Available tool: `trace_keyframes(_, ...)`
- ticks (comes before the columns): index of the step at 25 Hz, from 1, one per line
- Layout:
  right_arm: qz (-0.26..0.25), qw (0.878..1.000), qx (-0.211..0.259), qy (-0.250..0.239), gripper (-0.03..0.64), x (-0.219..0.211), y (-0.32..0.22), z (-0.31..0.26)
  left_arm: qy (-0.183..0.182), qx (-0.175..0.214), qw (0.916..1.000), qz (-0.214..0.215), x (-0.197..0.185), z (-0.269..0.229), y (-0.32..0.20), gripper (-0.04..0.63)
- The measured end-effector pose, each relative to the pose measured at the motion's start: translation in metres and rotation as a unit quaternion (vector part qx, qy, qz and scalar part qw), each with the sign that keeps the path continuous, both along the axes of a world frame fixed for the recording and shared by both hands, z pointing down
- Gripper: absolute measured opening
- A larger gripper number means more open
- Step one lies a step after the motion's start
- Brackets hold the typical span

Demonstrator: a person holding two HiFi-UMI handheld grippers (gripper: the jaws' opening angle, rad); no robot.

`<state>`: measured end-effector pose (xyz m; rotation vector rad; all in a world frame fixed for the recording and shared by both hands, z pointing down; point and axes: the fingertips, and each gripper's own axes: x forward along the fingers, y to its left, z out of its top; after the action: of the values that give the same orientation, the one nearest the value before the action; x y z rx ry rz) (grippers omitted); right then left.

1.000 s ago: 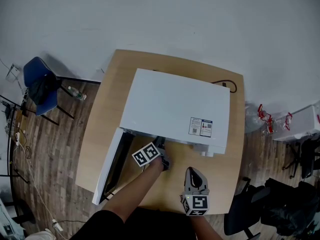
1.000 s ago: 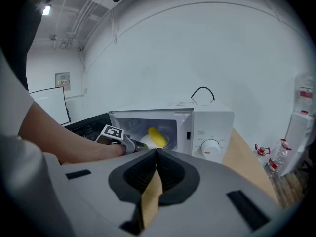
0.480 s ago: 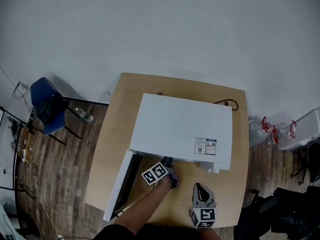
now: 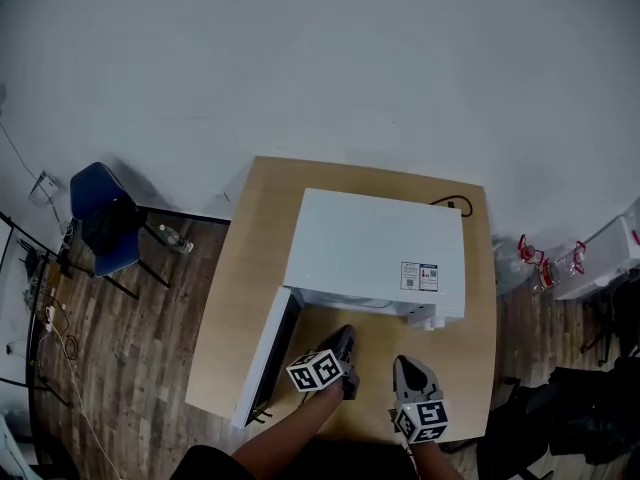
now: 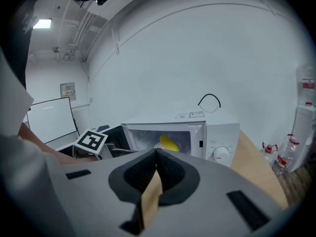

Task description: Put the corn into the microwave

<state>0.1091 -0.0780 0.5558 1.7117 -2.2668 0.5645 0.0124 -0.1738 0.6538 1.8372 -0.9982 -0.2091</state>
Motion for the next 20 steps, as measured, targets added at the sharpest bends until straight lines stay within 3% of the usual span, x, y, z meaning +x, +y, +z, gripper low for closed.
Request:
trace_keyframes(4, -0.01, 1.0, -0.008, -0.007, 0.06, -0.014, 0.027, -0.007, -0.055, 0.079, 0.9942, 0.048, -0.009, -0.043, 0.043, 0.015)
trace_keyframes(11, 0.029, 0.999, 0.004, 0.025, 0.06, -0.018, 0.081, -0.031, -0.131, 0.224, 0.9626, 0.078, -0.021, -0.12, 0.124, 0.015)
trace_keyframes(16, 0.039, 0.998, 0.038, 0.033, 0.06, -0.029, 0.113, -0.058, -0.184, 0.271, 0.9411, 0.085, -0.033, -0.147, 0.17, 0.015)
trace_keyframes(20, 0.021, 0.997, 0.056, 0.045, 0.06, -0.038, 0.141, -0.067, -0.196, 0.287, 0.9343, 0.079, -0.04, -0.166, 0.206, 0.015)
